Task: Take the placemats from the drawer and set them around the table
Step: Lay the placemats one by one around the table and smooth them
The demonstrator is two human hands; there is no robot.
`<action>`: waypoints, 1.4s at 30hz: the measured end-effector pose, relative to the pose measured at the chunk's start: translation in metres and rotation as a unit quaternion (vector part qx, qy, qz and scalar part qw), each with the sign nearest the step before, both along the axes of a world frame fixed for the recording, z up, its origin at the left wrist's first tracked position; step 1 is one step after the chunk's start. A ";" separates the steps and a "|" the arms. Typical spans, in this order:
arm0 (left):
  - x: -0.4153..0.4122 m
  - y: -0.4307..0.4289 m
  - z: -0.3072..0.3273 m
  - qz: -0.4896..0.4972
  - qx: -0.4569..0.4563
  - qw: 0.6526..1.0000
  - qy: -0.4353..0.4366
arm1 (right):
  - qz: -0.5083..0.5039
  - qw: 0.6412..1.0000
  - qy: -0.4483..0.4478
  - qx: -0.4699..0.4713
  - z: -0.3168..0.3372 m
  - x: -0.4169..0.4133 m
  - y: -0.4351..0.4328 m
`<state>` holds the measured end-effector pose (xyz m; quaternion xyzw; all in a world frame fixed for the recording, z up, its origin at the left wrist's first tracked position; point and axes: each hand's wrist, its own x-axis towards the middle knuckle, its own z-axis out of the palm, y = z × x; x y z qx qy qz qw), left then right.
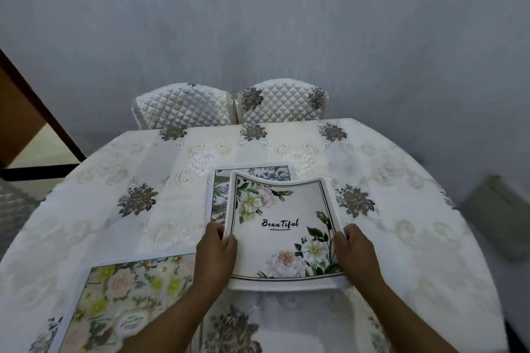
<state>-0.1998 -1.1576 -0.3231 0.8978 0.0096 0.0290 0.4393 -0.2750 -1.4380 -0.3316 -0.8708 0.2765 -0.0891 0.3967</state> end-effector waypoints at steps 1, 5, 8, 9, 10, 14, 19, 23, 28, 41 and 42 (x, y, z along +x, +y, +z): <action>-0.017 -0.003 0.002 -0.008 -0.009 1.000 -0.002 | -0.007 1.000 0.004 -0.007 0.005 -0.020 -0.002; -0.078 -0.024 0.004 -0.049 -0.062 0.997 0.014 | -0.035 0.998 0.024 -0.043 0.020 -0.089 -0.017; -0.116 -0.044 0.008 -0.069 -0.070 0.995 0.021 | -0.056 0.995 0.043 -0.063 0.031 -0.133 -0.033; -0.126 -0.050 0.008 -0.070 -0.068 0.995 0.024 | -0.059 0.995 0.051 -0.068 0.031 -0.143 -0.039; -0.135 -0.057 0.008 -0.071 -0.066 0.995 0.029 | -0.063 0.994 0.060 -0.070 0.031 -0.153 -0.045; -0.162 -0.088 0.004 -0.083 -0.071 0.993 0.038 | -0.076 0.991 0.087 -0.061 0.024 -0.177 -0.078; -0.174 -0.139 -0.021 -0.082 -0.041 0.994 0.060 | -0.073 0.989 0.117 -0.047 -0.002 -0.184 -0.136; -0.173 -0.194 -0.039 -0.048 -0.015 0.996 0.076 | -0.044 0.991 0.117 -0.047 -0.027 -0.168 -0.193; -0.178 -0.219 -0.057 0.002 0.028 0.995 0.096 | 0.025 0.992 0.108 -0.059 -0.053 -0.153 -0.220; -0.175 -0.217 -0.087 -0.022 0.304 0.951 0.057 | 0.086 0.972 0.141 -0.169 -0.083 -0.155 -0.227; -0.175 -0.216 -0.090 -0.019 0.312 0.948 0.053 | 0.089 0.969 0.146 -0.177 -0.084 -0.155 -0.228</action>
